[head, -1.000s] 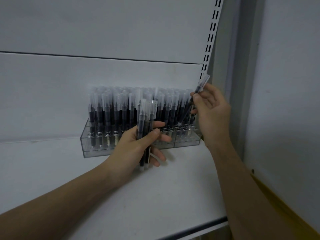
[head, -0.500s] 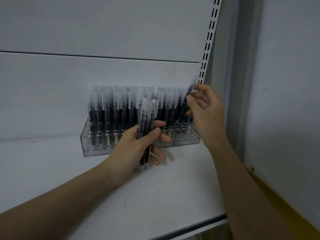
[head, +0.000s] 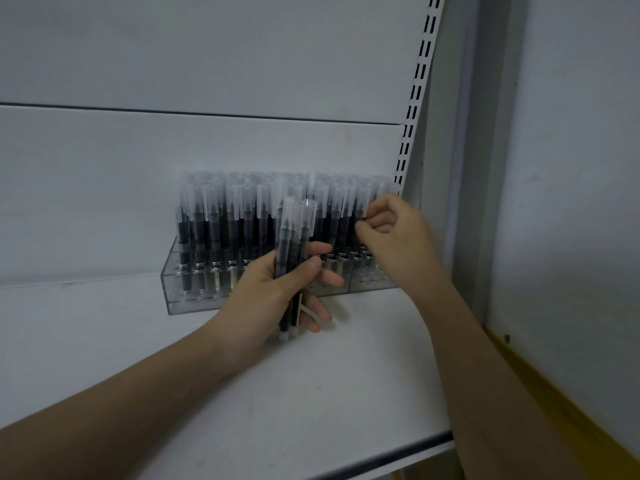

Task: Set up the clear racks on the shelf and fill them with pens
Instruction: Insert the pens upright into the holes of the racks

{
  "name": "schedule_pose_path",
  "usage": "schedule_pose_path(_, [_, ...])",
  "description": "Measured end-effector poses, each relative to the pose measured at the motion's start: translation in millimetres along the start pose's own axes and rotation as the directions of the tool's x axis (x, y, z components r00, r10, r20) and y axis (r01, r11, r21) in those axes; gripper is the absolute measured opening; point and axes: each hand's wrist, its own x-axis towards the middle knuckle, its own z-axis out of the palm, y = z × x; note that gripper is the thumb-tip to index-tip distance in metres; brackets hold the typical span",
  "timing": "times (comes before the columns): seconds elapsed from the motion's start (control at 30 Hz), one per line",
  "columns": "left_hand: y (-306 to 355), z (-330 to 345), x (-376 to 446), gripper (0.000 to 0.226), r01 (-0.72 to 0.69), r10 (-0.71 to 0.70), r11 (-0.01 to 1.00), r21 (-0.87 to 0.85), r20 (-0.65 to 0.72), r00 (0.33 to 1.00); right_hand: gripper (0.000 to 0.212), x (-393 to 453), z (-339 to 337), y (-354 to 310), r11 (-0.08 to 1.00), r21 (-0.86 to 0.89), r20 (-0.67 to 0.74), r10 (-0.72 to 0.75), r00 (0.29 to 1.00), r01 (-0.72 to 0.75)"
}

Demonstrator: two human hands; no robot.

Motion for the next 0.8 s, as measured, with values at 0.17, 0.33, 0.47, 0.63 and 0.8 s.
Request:
schedule_pose_path(0.17, [-0.1,-0.8,0.4,0.03,0.005,-0.005,1.0,0.002,0.002,1.0,0.011,-4.1,-3.8,-11.5,0.994,0.061,-0.129,-0.081,0.988,0.089])
schedule_pose_path(0.33, [0.4,-0.3,0.3,0.035,0.007,-0.007,1.0,0.009,0.027,1.0,0.002,-14.2,-4.3,-30.0,0.9,0.401,-0.027,-0.174,0.984,0.17])
schedule_pose_path(0.47, [-1.0,0.7,0.2,0.033,0.006,-0.007,1.0,0.011,0.047,0.999,0.01,-18.6,3.9,-33.5,0.909,0.415,0.277,-0.099,0.956,-0.026])
schedule_pose_path(0.63, [-1.2,0.9,0.7,0.036,0.019,-0.02,1.0,0.015,0.071,0.997,0.009,-15.6,1.4,-31.3,0.882,0.469,0.248,-0.073,0.966,-0.054])
schedule_pose_path(0.8, [-1.5,-0.5,1.3,0.038,0.024,-0.025,0.999,0.024,0.06,0.998,0.012,-9.4,-3.6,-28.7,0.827,0.556,0.144,0.001,0.99,-0.082])
